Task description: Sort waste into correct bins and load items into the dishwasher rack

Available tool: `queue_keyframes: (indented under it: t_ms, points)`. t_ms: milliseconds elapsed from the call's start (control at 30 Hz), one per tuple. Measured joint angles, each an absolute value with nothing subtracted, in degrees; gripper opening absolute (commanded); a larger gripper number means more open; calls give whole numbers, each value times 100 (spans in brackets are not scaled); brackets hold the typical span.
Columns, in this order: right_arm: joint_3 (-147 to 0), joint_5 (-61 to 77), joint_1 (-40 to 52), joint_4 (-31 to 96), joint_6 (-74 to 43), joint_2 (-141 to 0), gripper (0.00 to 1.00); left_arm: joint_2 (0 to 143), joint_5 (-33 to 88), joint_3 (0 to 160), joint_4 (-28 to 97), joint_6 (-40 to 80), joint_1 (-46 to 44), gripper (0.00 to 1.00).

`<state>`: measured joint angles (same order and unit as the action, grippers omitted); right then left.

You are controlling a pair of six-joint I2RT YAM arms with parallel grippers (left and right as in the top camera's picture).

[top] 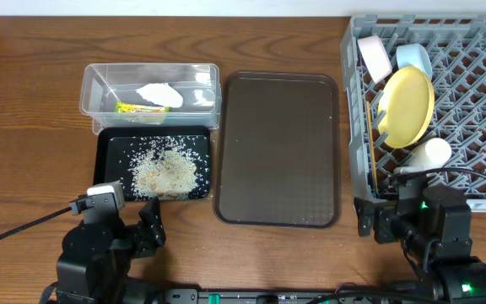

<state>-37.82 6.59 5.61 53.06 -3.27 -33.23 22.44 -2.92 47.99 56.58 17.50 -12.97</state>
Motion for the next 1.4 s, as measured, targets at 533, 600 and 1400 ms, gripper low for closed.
queue_keyframes:
  t_ms: [533,600,1400]
  points:
    - [-3686,462,561,5050,-318,-2936,99,2244,-292,4797,5658,1750,-1297,78]
    - [-3540,425,561,4462,-296,-2591,99,2244,-292,4797,5658,1750,-1297,78]
    - [-36,261,558,353,-12,-75,99,2244,-292,4753,5660,1750,-1297,78]
